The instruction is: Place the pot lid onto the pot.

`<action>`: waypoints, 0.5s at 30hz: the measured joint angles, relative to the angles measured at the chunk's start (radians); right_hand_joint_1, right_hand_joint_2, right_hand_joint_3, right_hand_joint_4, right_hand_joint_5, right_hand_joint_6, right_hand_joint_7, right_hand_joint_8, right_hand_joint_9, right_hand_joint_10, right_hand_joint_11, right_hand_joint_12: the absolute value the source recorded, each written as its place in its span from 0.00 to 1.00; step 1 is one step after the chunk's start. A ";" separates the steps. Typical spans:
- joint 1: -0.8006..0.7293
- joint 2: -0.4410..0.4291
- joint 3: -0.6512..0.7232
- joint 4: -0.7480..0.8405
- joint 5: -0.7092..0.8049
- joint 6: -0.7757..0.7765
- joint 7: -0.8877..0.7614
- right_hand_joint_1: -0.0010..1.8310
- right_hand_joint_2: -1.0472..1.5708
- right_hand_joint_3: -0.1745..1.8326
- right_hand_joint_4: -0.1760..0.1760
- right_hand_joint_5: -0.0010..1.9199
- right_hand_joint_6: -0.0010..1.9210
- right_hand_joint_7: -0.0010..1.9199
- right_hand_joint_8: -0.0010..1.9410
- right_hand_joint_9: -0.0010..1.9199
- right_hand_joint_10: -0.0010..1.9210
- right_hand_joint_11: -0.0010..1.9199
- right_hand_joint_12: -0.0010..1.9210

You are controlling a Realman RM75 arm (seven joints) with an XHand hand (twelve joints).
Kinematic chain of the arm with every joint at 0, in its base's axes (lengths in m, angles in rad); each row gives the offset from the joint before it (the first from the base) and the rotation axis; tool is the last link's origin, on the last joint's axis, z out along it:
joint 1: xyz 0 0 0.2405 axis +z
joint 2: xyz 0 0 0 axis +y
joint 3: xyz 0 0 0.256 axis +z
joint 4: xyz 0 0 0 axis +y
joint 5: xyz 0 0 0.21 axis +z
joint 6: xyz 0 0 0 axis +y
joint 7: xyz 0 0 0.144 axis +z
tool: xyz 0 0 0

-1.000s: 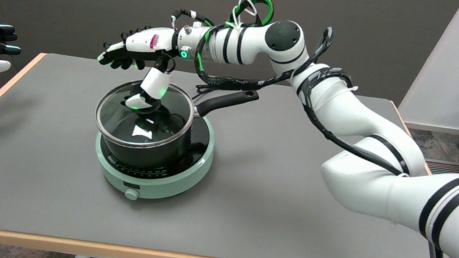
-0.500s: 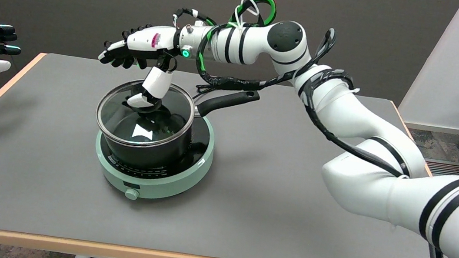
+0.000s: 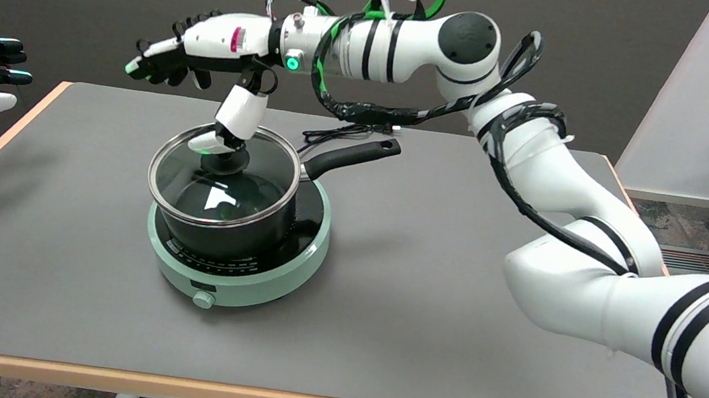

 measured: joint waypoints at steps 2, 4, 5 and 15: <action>-0.005 0.006 0.009 0.024 0.011 0.010 0.000 0.38 0.58 0.53 0.42 0.15 0.07 0.24 0.10 0.25 0.21 0.26 0.64; -0.010 0.012 0.019 0.046 0.017 0.019 0.001 0.38 0.58 0.53 0.43 0.16 0.07 0.25 0.10 0.26 0.21 0.27 0.64; -0.013 0.018 0.027 0.064 0.017 0.024 0.001 0.38 0.58 0.53 0.44 0.16 0.08 0.25 0.10 0.27 0.21 0.27 0.65; -0.070 0.063 0.105 0.220 -0.131 -0.002 0.001 0.32 0.60 0.50 0.62 0.19 0.09 0.30 0.10 0.32 0.20 0.29 0.64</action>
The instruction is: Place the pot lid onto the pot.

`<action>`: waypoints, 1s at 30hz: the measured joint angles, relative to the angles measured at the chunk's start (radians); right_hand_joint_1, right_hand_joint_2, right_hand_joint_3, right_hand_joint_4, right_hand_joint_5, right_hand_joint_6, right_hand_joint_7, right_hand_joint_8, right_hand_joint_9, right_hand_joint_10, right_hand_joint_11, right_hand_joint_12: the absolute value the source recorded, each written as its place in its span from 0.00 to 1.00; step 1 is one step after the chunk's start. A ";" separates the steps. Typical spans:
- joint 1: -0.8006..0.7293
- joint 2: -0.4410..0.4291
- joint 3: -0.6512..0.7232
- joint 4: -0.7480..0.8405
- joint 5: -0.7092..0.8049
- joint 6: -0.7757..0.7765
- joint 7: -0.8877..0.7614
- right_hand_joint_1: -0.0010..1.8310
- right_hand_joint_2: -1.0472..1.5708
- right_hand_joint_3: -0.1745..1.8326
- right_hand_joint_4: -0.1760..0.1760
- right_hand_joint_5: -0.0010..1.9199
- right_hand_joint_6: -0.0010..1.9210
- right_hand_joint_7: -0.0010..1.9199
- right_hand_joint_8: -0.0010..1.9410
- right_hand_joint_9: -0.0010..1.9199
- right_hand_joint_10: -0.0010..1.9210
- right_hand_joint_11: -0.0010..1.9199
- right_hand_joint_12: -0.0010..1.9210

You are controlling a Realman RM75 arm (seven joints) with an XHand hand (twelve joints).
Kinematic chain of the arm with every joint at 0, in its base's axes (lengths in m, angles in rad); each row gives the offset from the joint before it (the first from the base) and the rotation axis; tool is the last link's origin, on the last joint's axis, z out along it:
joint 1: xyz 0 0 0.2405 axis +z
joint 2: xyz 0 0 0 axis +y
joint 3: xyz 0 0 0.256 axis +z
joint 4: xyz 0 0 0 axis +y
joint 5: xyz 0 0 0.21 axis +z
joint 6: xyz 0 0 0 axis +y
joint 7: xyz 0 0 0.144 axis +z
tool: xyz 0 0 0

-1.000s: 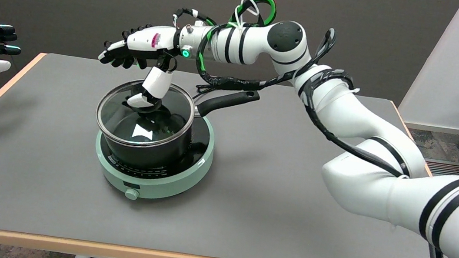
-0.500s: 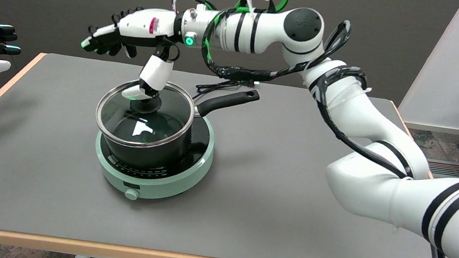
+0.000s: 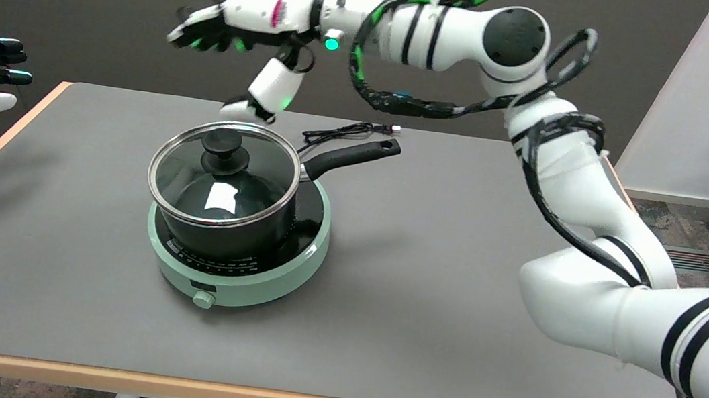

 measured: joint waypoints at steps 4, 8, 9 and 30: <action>-0.048 0.020 0.048 0.081 -0.084 -0.061 0.000 0.27 0.61 0.49 0.66 0.20 0.09 0.31 0.10 0.33 0.21 0.30 0.64; -0.119 0.041 0.116 0.173 -0.162 -0.149 0.001 0.24 0.61 0.48 0.67 0.20 0.09 0.31 0.10 0.34 0.21 0.30 0.64; -0.136 0.046 0.132 0.193 -0.176 -0.167 0.001 0.24 0.61 0.48 0.67 0.20 0.09 0.31 0.10 0.34 0.21 0.30 0.64; -0.535 0.164 0.416 0.476 -0.038 -0.686 0.002 0.12 0.70 0.45 0.49 0.22 0.10 0.32 0.11 0.35 0.24 0.29 0.64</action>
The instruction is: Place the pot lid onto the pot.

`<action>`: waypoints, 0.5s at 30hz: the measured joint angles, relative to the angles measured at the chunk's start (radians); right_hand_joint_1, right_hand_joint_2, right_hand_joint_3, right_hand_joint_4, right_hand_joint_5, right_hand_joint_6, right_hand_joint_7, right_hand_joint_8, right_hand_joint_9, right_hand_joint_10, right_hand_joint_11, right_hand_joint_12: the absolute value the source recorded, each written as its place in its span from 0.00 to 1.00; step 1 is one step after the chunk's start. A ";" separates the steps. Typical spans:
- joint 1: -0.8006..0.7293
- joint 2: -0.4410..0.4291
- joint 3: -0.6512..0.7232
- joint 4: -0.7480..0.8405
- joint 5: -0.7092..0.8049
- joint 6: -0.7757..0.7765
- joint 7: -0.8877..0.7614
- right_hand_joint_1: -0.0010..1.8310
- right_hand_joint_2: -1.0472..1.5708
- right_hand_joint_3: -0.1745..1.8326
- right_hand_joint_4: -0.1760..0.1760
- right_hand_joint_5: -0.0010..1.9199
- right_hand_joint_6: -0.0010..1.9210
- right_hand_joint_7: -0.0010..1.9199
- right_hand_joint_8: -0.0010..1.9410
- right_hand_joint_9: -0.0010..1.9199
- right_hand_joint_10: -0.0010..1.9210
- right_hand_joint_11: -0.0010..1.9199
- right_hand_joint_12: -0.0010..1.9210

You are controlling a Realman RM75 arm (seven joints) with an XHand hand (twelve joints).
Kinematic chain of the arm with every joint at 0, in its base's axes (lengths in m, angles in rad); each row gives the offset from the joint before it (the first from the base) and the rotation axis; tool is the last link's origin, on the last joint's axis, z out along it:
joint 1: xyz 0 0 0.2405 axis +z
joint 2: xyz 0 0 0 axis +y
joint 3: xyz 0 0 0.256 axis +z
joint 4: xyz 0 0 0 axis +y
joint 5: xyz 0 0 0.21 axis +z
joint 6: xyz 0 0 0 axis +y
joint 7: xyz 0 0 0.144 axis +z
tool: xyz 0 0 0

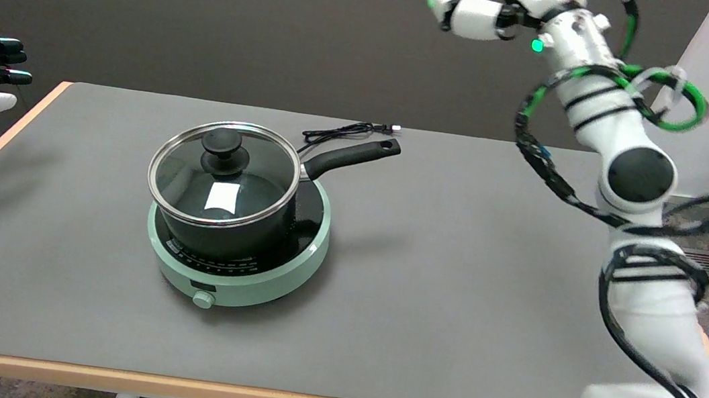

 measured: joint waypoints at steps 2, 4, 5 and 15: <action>-0.035 0.014 0.014 0.016 0.046 -0.037 0.000 0.12 0.70 0.45 0.49 0.22 0.10 0.32 0.11 0.35 0.23 0.29 0.63; -0.063 0.026 0.026 0.029 0.092 -0.069 0.000 0.10 0.70 0.45 0.47 0.21 0.10 0.31 0.10 0.34 0.22 0.27 0.60; -0.079 0.032 0.033 0.036 0.120 -0.084 0.000 0.11 0.69 0.47 0.46 0.21 0.09 0.30 0.10 0.33 0.21 0.26 0.60; -0.217 0.075 0.129 0.066 0.528 -0.139 -0.001 0.12 0.69 0.46 0.30 0.20 0.09 0.26 0.09 0.28 0.17 0.20 0.49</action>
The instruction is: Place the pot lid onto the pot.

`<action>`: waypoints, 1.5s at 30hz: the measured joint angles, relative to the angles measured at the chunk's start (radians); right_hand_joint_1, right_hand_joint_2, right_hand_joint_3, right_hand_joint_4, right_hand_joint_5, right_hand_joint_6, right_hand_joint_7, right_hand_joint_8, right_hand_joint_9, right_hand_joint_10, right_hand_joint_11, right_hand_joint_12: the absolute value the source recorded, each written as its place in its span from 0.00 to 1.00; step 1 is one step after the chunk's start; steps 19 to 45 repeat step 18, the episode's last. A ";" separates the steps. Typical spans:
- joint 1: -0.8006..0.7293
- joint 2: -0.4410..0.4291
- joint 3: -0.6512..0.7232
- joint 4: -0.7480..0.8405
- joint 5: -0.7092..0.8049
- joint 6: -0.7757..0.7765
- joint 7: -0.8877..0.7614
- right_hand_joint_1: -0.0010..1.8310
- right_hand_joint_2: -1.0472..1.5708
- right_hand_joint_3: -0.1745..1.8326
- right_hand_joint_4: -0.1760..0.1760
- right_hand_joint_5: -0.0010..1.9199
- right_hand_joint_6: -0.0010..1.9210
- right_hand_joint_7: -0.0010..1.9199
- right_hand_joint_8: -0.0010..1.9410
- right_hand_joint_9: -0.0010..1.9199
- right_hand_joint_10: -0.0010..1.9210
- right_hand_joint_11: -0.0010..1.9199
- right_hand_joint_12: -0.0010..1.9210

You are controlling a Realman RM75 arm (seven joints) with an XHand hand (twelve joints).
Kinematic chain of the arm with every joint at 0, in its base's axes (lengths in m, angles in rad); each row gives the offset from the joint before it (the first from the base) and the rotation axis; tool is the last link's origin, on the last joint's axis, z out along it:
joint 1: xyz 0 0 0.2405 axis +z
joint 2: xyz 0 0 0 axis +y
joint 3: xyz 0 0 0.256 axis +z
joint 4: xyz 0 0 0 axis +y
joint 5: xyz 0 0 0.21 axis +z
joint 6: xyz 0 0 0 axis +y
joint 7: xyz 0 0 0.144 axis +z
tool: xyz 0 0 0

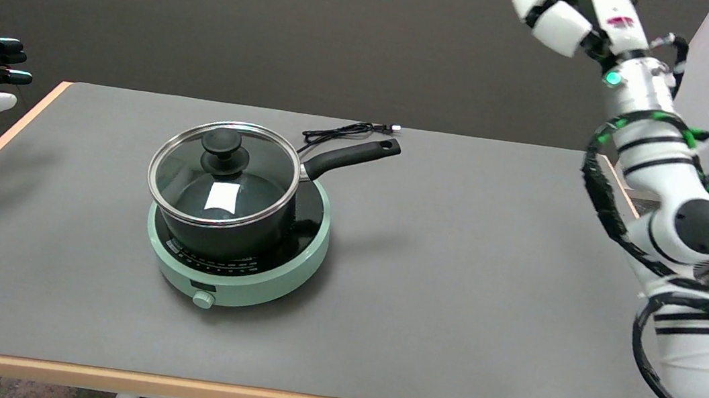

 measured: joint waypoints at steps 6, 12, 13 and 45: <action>-0.069 0.012 0.082 -0.006 0.243 0.048 -0.001 0.12 0.69 0.46 0.29 0.20 0.09 0.26 0.09 0.27 0.18 0.20 0.49; -0.113 0.020 0.137 -0.011 0.406 0.094 -0.003 0.12 0.68 0.46 0.27 0.20 0.09 0.26 0.10 0.27 0.19 0.19 0.48; -0.120 0.021 0.145 -0.011 0.434 0.101 -0.004 0.12 0.69 0.44 0.27 0.19 0.10 0.25 0.11 0.26 0.19 0.19 0.47; -0.153 0.021 0.171 -0.001 0.530 0.124 -0.005 0.12 0.69 0.44 0.26 0.19 0.10 0.25 0.11 0.26 0.19 0.19 0.47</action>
